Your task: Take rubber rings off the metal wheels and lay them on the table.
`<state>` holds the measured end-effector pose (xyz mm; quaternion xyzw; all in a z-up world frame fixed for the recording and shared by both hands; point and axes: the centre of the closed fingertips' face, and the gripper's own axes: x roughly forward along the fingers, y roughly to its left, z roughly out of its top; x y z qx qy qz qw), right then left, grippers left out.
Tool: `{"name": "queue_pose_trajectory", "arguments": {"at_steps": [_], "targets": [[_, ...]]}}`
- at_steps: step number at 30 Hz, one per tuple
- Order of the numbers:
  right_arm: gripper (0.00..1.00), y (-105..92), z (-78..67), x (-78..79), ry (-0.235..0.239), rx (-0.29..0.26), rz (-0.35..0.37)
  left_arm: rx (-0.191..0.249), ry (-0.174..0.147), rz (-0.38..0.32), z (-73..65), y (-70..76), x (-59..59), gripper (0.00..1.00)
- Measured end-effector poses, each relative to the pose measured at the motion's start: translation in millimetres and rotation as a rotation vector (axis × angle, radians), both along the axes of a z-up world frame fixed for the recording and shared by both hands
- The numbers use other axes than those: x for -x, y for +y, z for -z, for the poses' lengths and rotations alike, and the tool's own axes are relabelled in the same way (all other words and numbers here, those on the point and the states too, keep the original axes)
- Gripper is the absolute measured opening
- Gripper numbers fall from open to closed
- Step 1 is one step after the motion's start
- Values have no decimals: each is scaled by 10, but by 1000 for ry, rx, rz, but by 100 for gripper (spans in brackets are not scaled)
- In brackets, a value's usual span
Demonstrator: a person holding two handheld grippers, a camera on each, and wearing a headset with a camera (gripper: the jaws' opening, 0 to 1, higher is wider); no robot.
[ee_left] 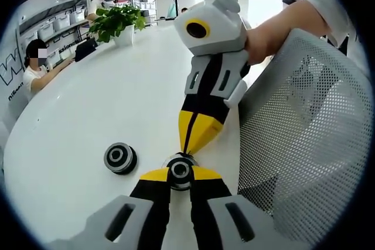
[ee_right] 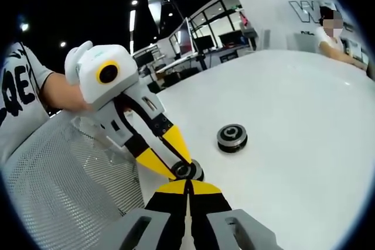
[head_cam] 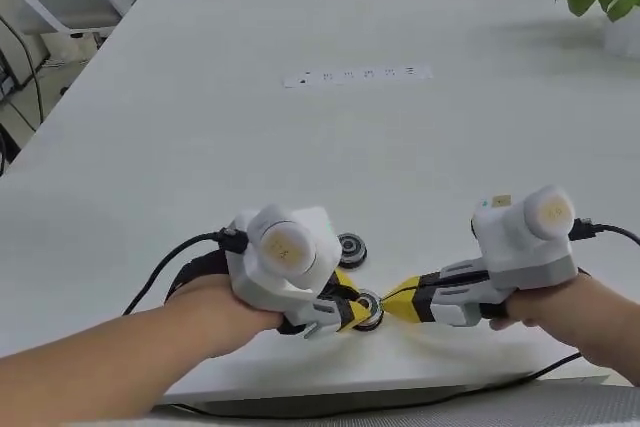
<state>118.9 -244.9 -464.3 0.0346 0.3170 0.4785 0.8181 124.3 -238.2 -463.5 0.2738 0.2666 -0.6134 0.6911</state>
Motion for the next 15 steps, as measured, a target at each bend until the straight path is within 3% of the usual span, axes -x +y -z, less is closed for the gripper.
{"name": "queue_pose_trajectory", "arguments": {"at_steps": [15], "targets": [[0, 17, -21, 4, -4, -2, -10, -5, -1, -1, 2, -1, -6, 6]]}}
